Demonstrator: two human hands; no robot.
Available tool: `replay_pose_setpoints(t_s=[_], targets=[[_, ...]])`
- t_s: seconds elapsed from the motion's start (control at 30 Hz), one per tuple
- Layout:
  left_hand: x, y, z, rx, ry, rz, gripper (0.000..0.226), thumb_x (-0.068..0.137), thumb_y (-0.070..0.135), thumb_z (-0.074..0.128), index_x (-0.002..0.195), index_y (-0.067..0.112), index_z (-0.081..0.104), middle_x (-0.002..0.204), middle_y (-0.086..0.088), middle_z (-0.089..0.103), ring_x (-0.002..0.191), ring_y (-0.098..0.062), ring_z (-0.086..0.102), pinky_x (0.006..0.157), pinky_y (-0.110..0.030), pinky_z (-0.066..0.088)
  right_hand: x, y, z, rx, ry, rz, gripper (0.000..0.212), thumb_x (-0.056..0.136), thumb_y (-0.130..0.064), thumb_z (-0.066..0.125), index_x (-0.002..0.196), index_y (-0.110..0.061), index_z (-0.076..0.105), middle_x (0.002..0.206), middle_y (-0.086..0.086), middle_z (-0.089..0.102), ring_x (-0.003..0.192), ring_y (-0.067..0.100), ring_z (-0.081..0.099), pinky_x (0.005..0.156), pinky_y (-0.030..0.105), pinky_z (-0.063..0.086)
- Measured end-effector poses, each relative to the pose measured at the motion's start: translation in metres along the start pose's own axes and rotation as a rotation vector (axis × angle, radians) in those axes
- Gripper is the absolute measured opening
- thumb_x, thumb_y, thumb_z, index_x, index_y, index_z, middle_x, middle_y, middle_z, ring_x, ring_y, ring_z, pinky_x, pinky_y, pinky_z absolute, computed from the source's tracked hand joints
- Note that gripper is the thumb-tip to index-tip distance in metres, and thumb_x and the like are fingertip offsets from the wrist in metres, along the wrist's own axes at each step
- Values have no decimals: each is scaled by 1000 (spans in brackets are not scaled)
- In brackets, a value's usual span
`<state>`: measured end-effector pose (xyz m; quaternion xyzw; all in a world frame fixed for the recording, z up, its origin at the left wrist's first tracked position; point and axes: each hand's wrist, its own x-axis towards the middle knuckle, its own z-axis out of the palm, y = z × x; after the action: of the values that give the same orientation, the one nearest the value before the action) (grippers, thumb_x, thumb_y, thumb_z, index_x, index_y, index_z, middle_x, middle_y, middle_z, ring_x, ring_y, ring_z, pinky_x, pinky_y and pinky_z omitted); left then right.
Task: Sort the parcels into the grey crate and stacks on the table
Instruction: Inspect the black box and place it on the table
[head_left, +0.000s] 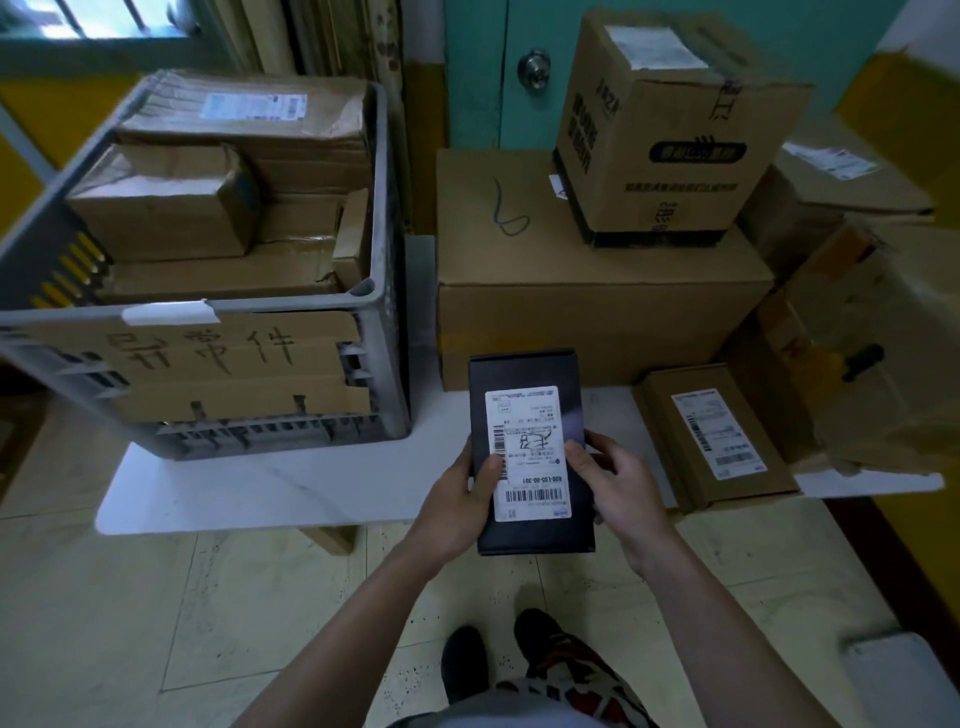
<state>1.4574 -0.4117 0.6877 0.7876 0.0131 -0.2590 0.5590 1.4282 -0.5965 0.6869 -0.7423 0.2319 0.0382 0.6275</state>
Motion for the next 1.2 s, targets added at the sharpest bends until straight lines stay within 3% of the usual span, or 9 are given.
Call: replay_pose_setpoints(t_s=[0.1,0.2,0.3,0.53,0.63,0.77,0.9,1.03,1.2], targets=[[4,-1,1,-29,27,-14,44,104,49,37,146,36,41,126,10,63,110,-10,61,84,-19,46,0,-2,-1,-11,-19,0,54,80,-53,65,129,-32,54,112,-7,66,100,15,65,68,27,47],[9,-2,1,-80,67,-15,43,103,49,40,143,34,46,118,13,67,106,-7,64,92,-27,52,1,-2,-4,-43,-23,-3,45,89,-38,68,131,-33,53,112,-14,63,101,13,63,74,34,55],[14,-2,3,-103,74,-13,41,103,49,41,140,35,50,111,18,67,104,-6,65,93,-29,54,3,-3,-6,-73,3,-13,49,88,-40,69,134,-31,55,115,-13,64,103,15,64,86,45,58],[25,5,14,-150,42,-41,39,103,49,41,135,32,55,114,14,71,102,-7,68,92,-32,56,7,-3,-16,-99,63,-36,45,87,-42,69,129,-32,57,113,-16,63,106,9,60,91,40,56],[29,8,19,-176,26,-62,41,102,51,42,135,31,56,117,11,71,102,-8,69,94,-39,57,7,-1,-21,-99,69,-23,46,85,-46,71,128,-35,59,112,-12,65,105,10,63,88,42,58],[36,17,27,-218,-12,-109,37,101,48,47,132,29,50,115,3,69,98,-14,70,80,-37,61,7,1,-32,-108,114,-16,44,89,-39,69,131,-31,58,113,-6,66,103,12,64,85,42,59],[41,22,40,-221,-65,-137,38,99,47,51,131,27,45,113,-2,68,100,-23,70,89,-58,55,3,3,-45,-112,160,-10,42,92,-32,66,133,-26,56,107,-8,66,95,7,65,76,30,60],[46,29,53,-231,-118,-156,37,100,43,52,132,26,42,112,-1,68,97,-19,71,86,-51,59,2,5,-57,-157,231,6,45,94,-28,64,137,-19,54,96,-16,60,84,-2,61,60,14,53],[52,35,66,-244,-166,-155,35,100,40,56,130,27,44,107,-1,71,94,-23,73,86,-53,58,0,7,-70,-201,284,11,44,95,-27,64,137,-19,54,93,-24,53,81,-7,54,56,10,47]])
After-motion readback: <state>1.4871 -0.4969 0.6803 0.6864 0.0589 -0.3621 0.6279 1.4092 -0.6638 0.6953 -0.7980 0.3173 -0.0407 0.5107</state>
